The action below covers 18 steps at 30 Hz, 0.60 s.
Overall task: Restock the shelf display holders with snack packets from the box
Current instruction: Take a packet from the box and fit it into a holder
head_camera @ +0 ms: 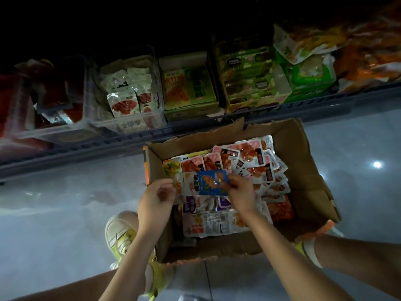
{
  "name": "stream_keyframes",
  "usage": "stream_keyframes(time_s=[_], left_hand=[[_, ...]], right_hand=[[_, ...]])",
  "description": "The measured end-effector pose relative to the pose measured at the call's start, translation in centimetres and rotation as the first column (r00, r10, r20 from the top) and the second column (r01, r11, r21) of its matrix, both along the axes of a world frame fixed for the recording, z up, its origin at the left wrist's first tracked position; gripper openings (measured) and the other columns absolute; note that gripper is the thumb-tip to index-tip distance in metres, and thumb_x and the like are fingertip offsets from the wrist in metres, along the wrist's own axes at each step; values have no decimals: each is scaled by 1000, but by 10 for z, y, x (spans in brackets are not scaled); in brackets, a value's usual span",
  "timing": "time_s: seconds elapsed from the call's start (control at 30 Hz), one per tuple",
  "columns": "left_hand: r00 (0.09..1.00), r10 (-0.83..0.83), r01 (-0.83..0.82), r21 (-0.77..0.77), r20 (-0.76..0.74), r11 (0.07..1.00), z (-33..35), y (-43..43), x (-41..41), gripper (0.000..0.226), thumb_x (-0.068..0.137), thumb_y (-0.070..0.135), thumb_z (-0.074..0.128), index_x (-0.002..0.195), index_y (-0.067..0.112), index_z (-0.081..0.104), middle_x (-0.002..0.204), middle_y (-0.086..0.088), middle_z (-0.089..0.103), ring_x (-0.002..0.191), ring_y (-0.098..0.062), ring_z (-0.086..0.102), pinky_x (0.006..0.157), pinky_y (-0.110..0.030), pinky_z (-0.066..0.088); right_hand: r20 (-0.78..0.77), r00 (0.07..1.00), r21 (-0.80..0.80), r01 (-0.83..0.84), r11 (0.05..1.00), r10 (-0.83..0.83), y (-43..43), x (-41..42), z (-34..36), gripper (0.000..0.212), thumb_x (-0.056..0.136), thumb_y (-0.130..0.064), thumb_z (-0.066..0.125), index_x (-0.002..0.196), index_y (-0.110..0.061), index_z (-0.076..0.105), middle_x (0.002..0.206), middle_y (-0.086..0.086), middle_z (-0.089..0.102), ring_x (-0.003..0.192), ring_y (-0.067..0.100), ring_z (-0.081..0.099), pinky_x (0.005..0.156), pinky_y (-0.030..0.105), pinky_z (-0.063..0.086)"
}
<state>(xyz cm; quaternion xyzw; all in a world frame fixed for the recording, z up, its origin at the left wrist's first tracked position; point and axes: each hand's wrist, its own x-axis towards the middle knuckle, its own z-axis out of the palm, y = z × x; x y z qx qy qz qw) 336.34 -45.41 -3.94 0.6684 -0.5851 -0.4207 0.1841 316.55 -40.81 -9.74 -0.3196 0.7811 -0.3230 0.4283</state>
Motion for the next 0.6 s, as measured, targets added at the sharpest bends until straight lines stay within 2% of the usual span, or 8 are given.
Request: stream_keyframes(time_s=[0.1,0.2,0.3,0.37,0.4,0.43,0.5,0.6], left_hand=[[994,-107,108,51,-22,993,7,4,-10,27,84,30,69,110,29,60,108,10,63,98,-8,59,83,-26,47],[956,-256,278,155,-146,948,18,10,-22,33,80,38,70,110,30,61,109,12,64,99,-4,61,87,-29,50],[863,-424,498,320,-277,806,30,14,-28,13,81,29,72,93,27,68,93,7,71,87,-4,66,82,-28,51],[807,-519,590,408,-281,697,32,16,-26,13,82,28,71,89,17,70,90,-2,71,83,-12,67,77,-30,50],[797,-537,603,425,-278,675,32,18,-24,15,83,27,71,88,13,70,89,-6,71,81,-15,66,74,-30,50],[806,-531,590,419,-262,690,30,20,-22,14,84,25,70,86,12,69,85,-7,70,76,-15,65,71,-30,49],[884,-419,467,357,-207,809,28,24,-18,8,86,21,68,83,13,67,79,-3,70,71,-13,65,69,-33,50],[974,-61,123,287,-217,950,23,24,-8,5,88,14,64,84,16,64,86,-7,72,81,-26,69,75,-45,54]], right_hand=[[282,959,-21,38,999,-30,18,-23,43,9,86,0,64,92,-2,70,74,-6,67,64,1,66,54,12,48],[488,873,65,-50,997,12,35,-34,71,11,84,3,64,88,-6,69,69,-6,68,56,-5,62,49,9,43],[513,856,99,-133,986,64,46,-35,76,15,82,-1,67,81,-16,70,72,-8,72,69,3,67,59,14,48],[510,856,109,-164,980,87,49,-35,79,13,81,-2,68,79,-15,70,72,-7,72,69,4,66,59,14,48],[510,853,113,-195,974,111,51,-34,79,11,83,-4,68,80,-15,70,72,-7,71,68,2,65,58,13,47],[504,855,120,-209,971,122,52,-33,79,10,85,-7,66,82,-15,70,73,-7,71,68,2,64,58,13,47],[451,890,148,-146,978,65,50,-33,70,10,90,-15,61,93,-16,70,82,-2,71,72,6,63,61,16,48],[165,986,139,-14,990,-9,37,-33,40,21,92,-13,59,111,-8,66,98,2,67,85,10,63,69,17,47]])
